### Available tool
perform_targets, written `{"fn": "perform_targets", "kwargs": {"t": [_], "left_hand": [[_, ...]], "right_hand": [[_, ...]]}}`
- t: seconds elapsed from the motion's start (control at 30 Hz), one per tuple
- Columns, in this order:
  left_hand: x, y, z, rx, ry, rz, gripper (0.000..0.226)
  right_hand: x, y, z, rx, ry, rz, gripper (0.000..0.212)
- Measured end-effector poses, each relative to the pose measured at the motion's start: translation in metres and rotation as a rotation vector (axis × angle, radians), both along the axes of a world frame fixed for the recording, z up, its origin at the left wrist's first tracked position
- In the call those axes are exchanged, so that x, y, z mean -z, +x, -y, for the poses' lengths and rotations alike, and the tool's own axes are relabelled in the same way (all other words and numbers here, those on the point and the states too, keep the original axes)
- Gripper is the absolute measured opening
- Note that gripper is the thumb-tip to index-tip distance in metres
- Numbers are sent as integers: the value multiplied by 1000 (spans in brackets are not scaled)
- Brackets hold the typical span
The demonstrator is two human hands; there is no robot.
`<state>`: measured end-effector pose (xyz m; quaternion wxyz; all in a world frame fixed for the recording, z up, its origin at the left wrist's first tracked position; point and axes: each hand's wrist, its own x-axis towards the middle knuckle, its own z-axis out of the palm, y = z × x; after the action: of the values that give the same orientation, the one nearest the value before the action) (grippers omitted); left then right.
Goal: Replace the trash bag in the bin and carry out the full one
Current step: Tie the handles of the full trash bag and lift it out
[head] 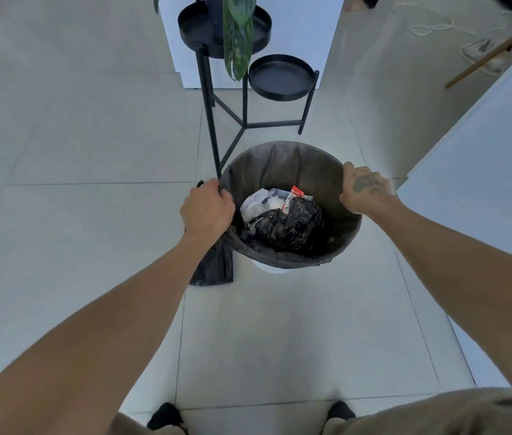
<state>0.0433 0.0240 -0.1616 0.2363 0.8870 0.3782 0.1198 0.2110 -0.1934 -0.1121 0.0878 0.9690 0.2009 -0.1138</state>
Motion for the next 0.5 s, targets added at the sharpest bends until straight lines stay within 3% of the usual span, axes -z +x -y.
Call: {"fn": "perform_targets", "kwargs": {"t": [0.17, 0.23, 0.33, 0.4, 0.5], "left_hand": [[2, -8, -1, -17, -39, 89, 25], [2, -14, 4, -51, -160, 183, 29], [3, -27, 9, -408, -720, 480, 53], [13, -34, 9, -619, -1099, 583, 64], [38, -47, 15, -620, -1353, 495, 41]], "right_hand": [[5, -7, 5, 26, 98, 7, 43], [6, -10, 6, 41, 146, -3, 42], [10, -17, 8, 52, 206, -18, 43], [13, -19, 8, 63, 269, -47, 47], [16, -20, 15, 72, 464, -168, 44]]}}
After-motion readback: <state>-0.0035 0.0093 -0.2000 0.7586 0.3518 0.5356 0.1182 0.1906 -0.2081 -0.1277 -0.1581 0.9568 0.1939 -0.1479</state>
